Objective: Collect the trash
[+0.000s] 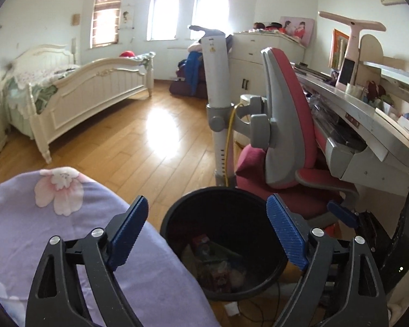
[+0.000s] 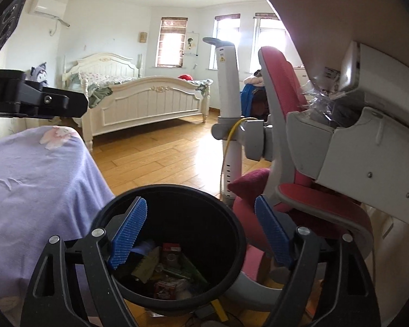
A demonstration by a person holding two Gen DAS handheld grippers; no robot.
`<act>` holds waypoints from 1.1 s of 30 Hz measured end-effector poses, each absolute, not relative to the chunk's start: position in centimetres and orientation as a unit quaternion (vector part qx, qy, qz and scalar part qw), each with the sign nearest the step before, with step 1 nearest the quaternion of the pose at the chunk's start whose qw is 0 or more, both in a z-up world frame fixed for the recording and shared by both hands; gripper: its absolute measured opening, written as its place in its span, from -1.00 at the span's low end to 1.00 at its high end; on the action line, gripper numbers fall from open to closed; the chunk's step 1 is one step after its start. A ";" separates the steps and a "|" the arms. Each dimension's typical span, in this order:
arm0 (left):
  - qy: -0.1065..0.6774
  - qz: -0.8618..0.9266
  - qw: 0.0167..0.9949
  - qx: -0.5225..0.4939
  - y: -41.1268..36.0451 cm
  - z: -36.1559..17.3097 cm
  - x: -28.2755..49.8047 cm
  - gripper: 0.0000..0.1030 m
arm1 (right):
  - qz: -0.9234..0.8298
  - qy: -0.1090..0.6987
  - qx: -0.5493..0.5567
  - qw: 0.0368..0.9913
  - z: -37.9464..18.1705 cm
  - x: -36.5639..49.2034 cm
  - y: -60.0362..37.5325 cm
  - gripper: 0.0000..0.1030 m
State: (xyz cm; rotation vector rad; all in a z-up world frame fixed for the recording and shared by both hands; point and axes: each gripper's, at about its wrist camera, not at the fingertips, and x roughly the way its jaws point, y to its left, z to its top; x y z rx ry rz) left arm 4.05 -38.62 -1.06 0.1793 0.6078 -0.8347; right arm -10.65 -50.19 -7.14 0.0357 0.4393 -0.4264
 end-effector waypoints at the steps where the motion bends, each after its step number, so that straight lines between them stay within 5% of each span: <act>1: 0.282 -0.390 0.872 0.084 -37.7 -0.6 4.0 0.78 | -0.203 0.213 0.022 0.955 -6.9 -10.5 -50.2 0.65; 8: 0.223 -0.253 0.939 0.061 -27.4 1.9 3.9 0.90 | -0.090 0.172 0.030 0.981 -3.1 -7.6 -44.8 0.89; 20: 0.203 0.008 0.979 0.001 -7.1 0.8 4.1 0.90 | 0.053 0.148 0.008 0.987 0.4 0.1 -30.8 0.89; 33: 0.199 -0.013 0.980 0.007 -5.8 -0.8 4.2 0.90 | 0.009 0.145 0.037 0.989 -0.8 0.4 -30.6 0.89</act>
